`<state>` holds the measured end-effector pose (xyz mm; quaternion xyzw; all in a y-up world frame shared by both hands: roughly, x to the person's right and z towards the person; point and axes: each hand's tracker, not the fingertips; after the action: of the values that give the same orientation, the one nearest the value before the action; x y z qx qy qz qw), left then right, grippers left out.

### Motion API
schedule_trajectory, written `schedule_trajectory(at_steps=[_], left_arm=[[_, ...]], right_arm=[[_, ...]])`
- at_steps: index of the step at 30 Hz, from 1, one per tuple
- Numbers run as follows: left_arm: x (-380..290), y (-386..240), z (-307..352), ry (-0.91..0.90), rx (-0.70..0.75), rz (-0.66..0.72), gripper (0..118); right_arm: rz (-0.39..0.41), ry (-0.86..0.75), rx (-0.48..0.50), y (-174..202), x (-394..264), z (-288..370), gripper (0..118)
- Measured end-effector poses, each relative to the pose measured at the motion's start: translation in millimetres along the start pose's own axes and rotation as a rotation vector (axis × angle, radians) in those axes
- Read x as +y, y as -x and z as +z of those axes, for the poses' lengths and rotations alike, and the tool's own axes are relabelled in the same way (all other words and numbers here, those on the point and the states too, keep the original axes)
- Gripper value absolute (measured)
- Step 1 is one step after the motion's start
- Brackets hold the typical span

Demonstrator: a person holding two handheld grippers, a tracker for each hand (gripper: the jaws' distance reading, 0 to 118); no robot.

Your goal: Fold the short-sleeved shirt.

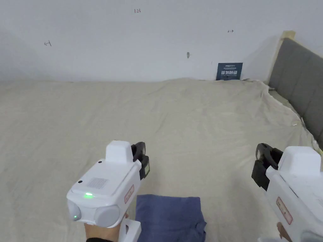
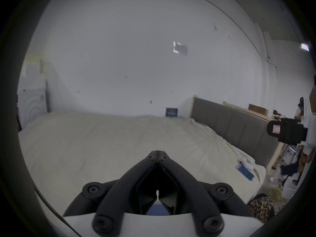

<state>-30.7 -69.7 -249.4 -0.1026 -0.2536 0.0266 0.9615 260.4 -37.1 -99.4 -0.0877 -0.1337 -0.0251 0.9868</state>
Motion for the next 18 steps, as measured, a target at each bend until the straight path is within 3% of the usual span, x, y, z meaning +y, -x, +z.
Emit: schedule_trajectory(at_steps=[10, 18], left_arm=[[18.2, 55.4, 49.6, -0.175, 0.254, -0.056, 0], [8.5, 82.9, 63.5, -0.165, 0.305, -0.030, 0]], right_arm=[[0.033, -0.087, -0.022, 32.5, 9.1, 6.7, 0], [0.032, -0.079, 0.001, 36.4, 2.0, 1.4, 0]])
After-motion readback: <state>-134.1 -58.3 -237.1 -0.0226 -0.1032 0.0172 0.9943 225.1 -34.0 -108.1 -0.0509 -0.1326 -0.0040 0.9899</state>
